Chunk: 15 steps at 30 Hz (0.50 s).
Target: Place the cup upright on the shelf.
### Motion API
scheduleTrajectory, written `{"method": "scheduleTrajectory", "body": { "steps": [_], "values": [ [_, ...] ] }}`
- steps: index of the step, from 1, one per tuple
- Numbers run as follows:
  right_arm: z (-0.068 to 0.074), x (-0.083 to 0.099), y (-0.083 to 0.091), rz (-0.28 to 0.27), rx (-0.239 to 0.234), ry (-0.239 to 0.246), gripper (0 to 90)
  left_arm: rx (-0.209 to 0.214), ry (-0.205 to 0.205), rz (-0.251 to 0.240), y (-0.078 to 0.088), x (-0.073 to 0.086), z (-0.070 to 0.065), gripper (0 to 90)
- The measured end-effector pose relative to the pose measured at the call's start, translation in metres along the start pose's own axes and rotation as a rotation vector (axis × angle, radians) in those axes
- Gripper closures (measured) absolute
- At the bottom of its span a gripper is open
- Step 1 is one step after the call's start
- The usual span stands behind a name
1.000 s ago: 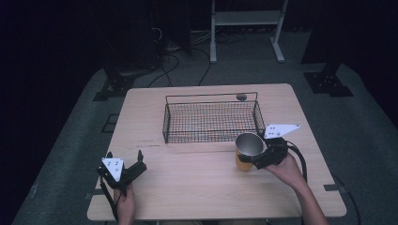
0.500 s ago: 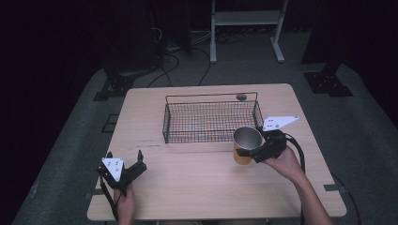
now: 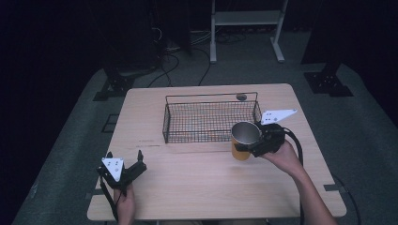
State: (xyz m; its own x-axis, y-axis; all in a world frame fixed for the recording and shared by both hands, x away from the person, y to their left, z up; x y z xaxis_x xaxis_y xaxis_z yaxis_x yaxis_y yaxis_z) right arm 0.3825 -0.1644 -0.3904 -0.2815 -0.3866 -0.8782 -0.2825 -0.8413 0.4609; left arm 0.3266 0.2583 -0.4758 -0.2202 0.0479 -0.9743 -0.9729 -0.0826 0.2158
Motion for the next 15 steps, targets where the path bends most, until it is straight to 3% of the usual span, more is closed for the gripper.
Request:
{"method": "scheduleTrajectory", "body": {
  "steps": [15],
  "values": [
    [-0.007,-0.023,-0.003,0.008,-0.017,0.008,9.1,0.001,0.001,0.0,0.0,0.0,0.0,0.0]
  ]
}}
Point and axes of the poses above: each handheld gripper's, and its own axes: y roughly backward along the jaws, x roughly out of its underside, z roughly to its left, the point moved 5 cm from there along -y, roughly forward along the jaws, and after that the axes turned 3 degrees about z, right-handed, at the moved point
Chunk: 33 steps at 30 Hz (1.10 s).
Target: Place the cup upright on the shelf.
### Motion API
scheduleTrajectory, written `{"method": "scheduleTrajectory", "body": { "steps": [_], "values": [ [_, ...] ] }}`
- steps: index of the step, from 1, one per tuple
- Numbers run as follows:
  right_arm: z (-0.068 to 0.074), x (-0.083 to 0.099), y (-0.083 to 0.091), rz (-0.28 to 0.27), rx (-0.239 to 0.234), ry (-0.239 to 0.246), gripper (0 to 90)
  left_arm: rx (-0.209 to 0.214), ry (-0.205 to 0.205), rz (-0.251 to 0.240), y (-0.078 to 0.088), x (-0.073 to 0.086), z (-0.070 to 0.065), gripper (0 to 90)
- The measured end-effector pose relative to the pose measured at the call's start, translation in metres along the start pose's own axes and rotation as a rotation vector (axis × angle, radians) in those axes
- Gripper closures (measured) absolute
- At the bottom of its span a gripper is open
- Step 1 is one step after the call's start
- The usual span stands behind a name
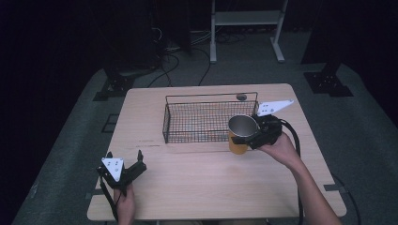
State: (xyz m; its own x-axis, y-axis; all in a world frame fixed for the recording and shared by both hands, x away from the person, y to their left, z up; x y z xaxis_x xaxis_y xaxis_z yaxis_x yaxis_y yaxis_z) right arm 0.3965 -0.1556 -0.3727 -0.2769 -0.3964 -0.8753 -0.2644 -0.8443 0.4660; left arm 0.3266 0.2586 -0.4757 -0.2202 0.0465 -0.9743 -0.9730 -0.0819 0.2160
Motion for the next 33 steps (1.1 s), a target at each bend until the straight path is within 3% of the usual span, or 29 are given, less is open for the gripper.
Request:
{"method": "scheduleTrajectory", "body": {
  "steps": [33],
  "values": [
    [-0.025,-0.038,-0.009,-0.001,-0.003,0.002,9.1,0.001,0.004,0.001,0.0,0.0,0.0,0.0]
  ]
}}
Point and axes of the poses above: each handheld gripper's, and its own axes: y roughly backward along the jaws, x roughly out of its underside, z roughly to its left, the point moved 5 cm from there along -y, roughly forward along the jaws, and after that the axes turned 3 degrees about z, right-handed, at the moved point
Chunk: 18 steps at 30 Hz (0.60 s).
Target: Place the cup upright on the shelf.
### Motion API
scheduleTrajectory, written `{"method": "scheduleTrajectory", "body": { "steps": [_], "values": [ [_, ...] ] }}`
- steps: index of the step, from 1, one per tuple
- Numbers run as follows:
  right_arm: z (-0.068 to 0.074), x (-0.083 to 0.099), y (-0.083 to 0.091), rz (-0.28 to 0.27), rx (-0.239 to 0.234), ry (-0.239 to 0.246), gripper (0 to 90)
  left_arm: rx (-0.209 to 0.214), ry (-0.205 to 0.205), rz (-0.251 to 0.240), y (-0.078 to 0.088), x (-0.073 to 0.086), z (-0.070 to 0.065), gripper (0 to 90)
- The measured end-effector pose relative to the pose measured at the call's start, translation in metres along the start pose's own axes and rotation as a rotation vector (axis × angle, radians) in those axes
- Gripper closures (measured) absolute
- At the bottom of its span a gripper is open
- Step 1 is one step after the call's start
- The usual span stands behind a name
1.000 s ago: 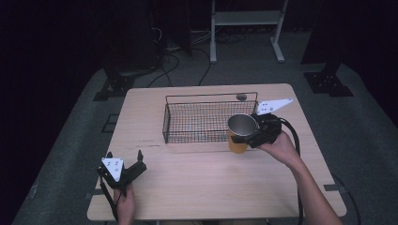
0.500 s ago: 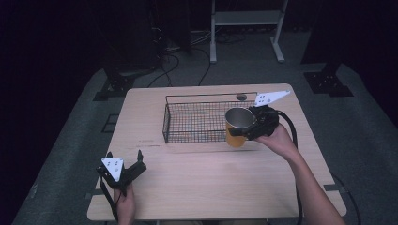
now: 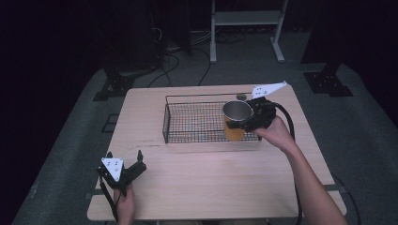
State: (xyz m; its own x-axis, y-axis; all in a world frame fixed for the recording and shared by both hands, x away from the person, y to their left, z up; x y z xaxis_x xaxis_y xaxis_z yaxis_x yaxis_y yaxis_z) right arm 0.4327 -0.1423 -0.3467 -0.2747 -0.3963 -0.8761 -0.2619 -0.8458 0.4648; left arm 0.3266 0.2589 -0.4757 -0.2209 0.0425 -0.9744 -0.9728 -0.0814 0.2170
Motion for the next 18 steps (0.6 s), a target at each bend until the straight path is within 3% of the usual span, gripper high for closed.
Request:
{"method": "scheduleTrajectory", "body": {
  "steps": [18],
  "values": [
    [-0.011,-0.024,-0.009,0.022,0.005,0.014,9.1,0.002,0.0,0.0,0.0,0.0,0.0,0.0]
  ]
}}
Point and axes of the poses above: each handheld gripper's, and its own axes: y roughly backward along the jaws, x roughly out of its underside, z roughly to its left, the point moved 5 cm from there along -y, roughly forward along the jaws, and after that the axes turned 3 degrees about z, right-handed, at the moved point
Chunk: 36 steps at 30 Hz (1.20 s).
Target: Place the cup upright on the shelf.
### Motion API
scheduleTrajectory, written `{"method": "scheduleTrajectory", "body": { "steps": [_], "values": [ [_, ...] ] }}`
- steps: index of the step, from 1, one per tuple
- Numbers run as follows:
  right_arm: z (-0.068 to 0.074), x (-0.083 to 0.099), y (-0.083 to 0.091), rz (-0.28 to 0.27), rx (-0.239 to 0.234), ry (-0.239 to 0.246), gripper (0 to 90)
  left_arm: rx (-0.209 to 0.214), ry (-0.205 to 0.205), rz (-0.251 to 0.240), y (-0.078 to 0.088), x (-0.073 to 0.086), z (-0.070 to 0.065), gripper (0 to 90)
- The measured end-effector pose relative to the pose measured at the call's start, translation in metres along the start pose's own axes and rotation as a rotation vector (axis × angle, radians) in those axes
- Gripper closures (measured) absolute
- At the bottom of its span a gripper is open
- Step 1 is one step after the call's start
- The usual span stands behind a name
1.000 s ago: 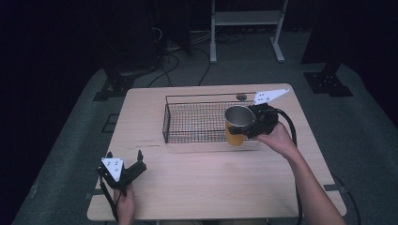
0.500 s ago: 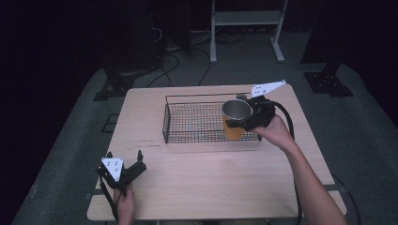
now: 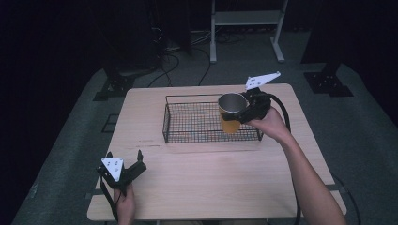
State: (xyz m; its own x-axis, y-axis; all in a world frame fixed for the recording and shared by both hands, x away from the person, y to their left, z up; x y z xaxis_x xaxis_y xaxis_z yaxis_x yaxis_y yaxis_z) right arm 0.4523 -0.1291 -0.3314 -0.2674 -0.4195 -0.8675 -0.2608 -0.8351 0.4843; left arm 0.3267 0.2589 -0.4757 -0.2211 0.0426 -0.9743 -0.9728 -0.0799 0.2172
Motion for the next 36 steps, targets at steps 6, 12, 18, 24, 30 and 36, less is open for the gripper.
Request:
{"method": "scheduleTrajectory", "body": {
  "steps": [6,12,18,24,30,36],
  "values": [
    [-0.004,-0.008,-0.002,0.004,0.005,0.002,9.1,0.0,0.0,0.0,0.0,0.0,0.0,0.0],
    [-0.007,-0.015,-0.007,0.004,0.004,0.004,9.0,0.0,-0.001,-0.001,0.0,0.0,0.0,0.0],
    [-0.011,-0.02,-0.013,0.016,0.002,0.005,9.0,0.0,0.0,0.0,0.0,0.0,0.0,0.0],
    [-0.021,-0.022,-0.022,0.017,-0.006,-0.01,9.0,0.001,0.001,-0.002,0.0,0.0,0.0,0.0],
    [-0.029,-0.024,-0.027,0.015,-0.013,-0.026,9.0,0.001,0.002,-0.003,0.0,0.0,0.0,0.0],
    [-0.042,-0.02,-0.033,0.01,-0.016,-0.046,9.0,0.001,0.001,-0.001,0.0,0.0,0.0,0.0]
  ]
}}
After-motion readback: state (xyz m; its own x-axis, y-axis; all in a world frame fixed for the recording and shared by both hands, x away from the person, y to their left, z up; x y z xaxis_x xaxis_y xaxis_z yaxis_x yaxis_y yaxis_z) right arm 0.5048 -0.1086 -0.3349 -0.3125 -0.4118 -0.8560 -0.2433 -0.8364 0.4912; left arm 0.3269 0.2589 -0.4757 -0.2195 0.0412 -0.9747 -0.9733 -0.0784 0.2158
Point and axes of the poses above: each handheld gripper's, and its own axes: y roughly backward along the jaws, x roughly out of its underside, z roughly to its left, the point moved 5 cm from there along -y, roughly forward along the jaws, and after that the axes turned 3 degrees about z, right-handed, at the moved point
